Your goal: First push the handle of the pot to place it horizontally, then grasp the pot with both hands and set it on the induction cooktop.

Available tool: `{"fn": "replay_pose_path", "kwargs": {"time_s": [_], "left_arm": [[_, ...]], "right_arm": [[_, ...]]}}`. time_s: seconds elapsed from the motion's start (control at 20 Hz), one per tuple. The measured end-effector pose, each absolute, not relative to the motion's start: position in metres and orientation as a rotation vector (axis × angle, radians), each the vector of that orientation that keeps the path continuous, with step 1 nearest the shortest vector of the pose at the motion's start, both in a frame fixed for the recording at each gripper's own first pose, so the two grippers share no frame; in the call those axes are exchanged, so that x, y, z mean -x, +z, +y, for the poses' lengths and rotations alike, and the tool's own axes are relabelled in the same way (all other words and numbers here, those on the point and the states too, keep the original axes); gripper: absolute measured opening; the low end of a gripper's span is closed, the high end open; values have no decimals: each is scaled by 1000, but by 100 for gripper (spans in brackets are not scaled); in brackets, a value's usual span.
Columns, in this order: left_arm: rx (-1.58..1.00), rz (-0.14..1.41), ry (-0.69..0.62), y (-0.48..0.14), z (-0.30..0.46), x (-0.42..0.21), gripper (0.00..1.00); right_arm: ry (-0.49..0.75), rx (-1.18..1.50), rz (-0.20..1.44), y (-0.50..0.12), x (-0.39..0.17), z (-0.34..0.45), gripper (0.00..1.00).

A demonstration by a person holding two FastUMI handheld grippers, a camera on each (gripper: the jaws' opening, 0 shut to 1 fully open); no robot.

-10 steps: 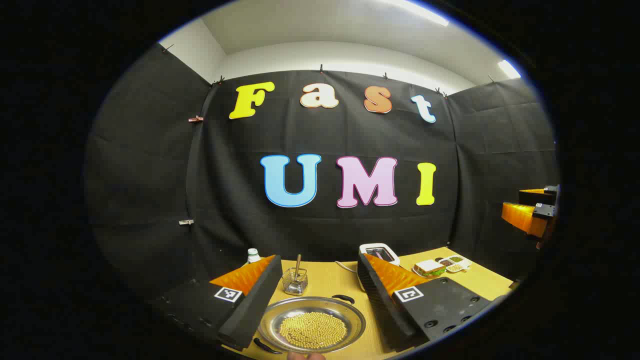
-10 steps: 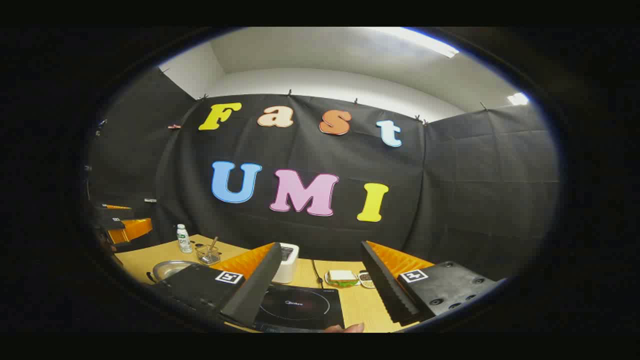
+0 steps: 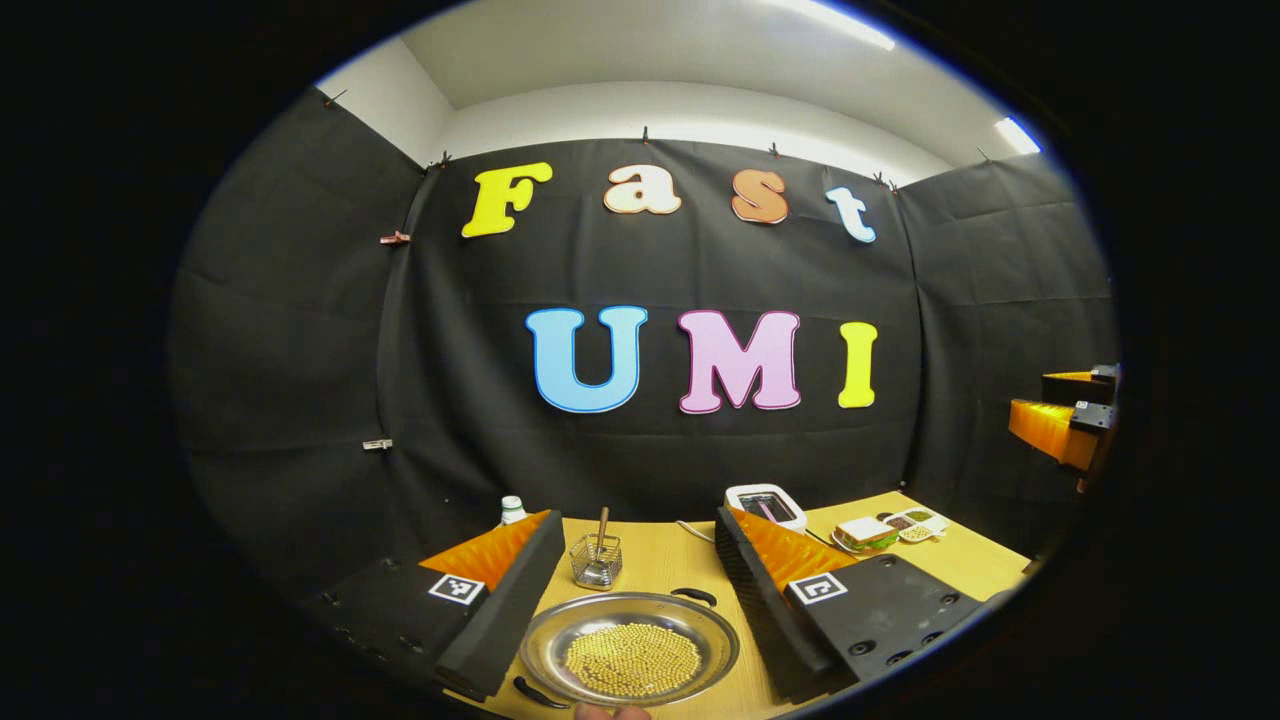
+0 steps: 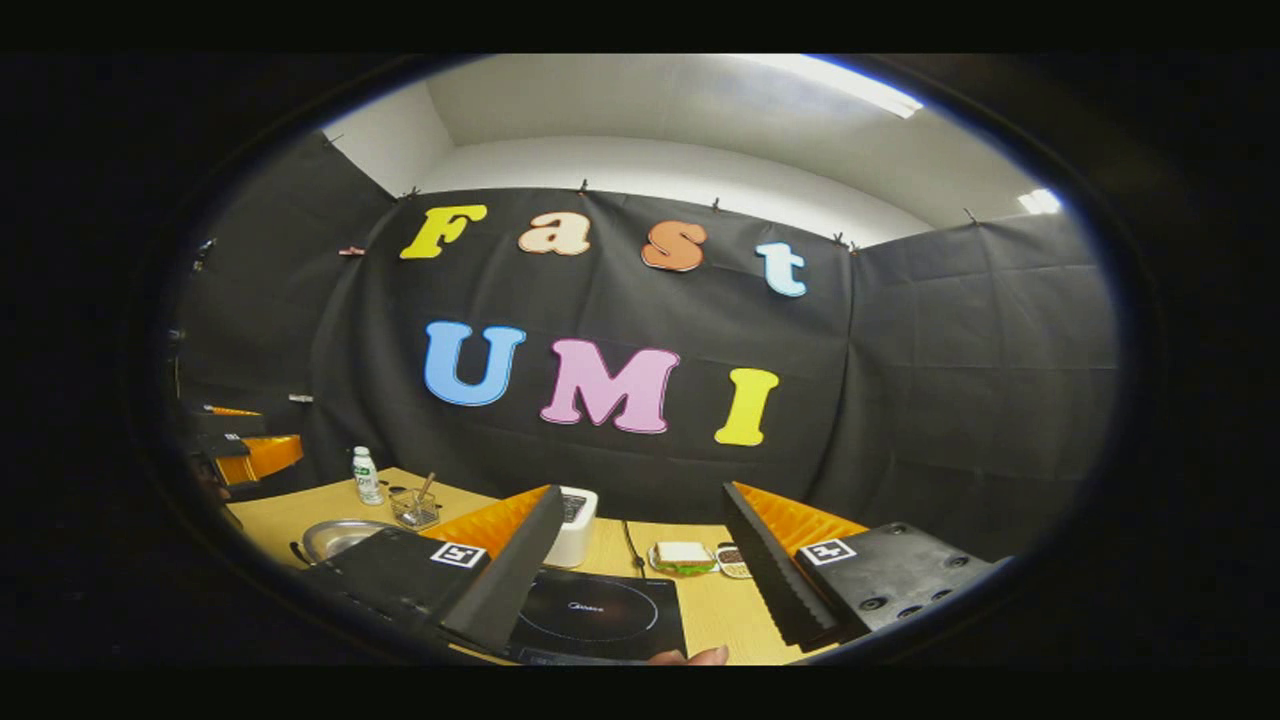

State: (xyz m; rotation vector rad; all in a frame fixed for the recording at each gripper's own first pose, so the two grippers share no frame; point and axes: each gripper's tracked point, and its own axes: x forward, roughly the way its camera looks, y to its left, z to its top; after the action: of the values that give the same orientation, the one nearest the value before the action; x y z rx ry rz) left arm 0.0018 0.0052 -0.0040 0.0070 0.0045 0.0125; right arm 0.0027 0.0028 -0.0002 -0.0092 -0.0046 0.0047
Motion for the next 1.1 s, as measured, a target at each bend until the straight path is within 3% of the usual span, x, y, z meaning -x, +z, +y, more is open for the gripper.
{"fn": "replay_pose_path", "kwargs": {"time_s": [0.8, 1.0, 1.1], "left_arm": [[9, -30, -22, 4, -4, -2, 92], [-5, -29, -70, 11, -9, 14, 7], [-9, 9, -136, -1, -24, 9, 5]], "right_arm": [[13, 25, -8, -1, -7, 6, 98], [9, 29, -10, -1, -8, 6, 98], [10, 29, -9, -1, -7, 7, 98]]}}
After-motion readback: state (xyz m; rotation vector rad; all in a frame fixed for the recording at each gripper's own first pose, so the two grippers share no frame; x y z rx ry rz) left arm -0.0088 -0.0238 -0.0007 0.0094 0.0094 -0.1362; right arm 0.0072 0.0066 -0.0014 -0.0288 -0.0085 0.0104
